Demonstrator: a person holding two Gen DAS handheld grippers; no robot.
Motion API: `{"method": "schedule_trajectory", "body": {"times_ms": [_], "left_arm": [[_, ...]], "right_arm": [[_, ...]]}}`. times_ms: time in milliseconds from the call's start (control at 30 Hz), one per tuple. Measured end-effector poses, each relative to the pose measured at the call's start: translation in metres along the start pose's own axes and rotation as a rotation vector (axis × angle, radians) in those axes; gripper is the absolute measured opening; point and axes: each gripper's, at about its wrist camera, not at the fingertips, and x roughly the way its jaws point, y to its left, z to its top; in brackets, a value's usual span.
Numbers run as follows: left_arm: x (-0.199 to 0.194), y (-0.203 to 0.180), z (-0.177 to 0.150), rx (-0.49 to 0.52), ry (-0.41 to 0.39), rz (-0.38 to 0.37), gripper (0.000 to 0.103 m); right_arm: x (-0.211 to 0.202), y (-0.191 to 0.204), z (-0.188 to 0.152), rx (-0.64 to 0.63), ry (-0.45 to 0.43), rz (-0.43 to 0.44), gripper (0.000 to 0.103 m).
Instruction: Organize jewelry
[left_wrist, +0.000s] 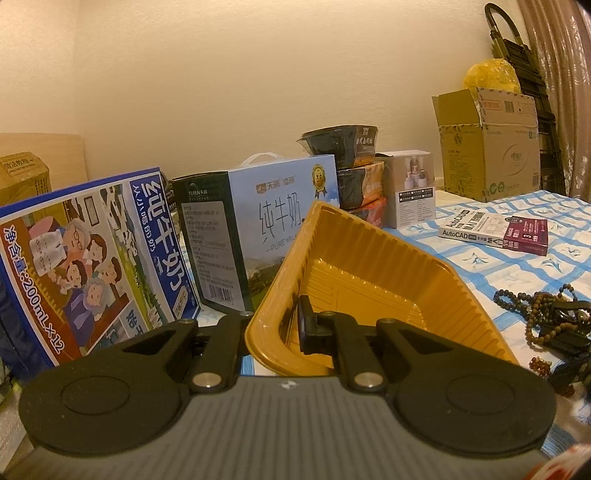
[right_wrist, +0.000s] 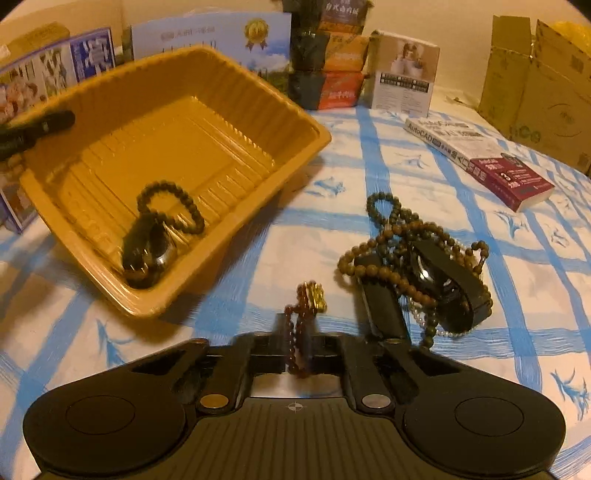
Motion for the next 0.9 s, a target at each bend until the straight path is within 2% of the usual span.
{"method": "schedule_trajectory", "body": {"times_ms": [100,300,433,567,700,900], "left_arm": [[0.000,0.000,0.000,-0.002,0.000,-0.001,0.010],[-0.001,-0.001,0.001,-0.005,-0.005,-0.005,0.010],[-0.001,-0.001,0.001,-0.006,-0.005,-0.004,0.010],[0.000,-0.001,0.001,-0.005,-0.003,-0.004,0.010],[0.000,-0.001,0.001,-0.003,-0.004,-0.003,0.010],[0.000,-0.001,0.001,-0.003,-0.005,-0.003,0.010]], "right_arm": [[-0.011,-0.007,0.006,0.054,-0.011,0.034,0.000],[-0.035,-0.018,0.021,0.100,-0.068,0.045,0.000],[-0.020,-0.016,0.020,0.092,0.002,0.029,0.003],[-0.003,-0.011,0.009,0.079,0.037,0.018,0.006],[0.007,-0.010,0.006,0.072,0.053,0.017,0.007],[0.015,-0.005,0.007,0.031,0.029,0.002,0.006]]}}
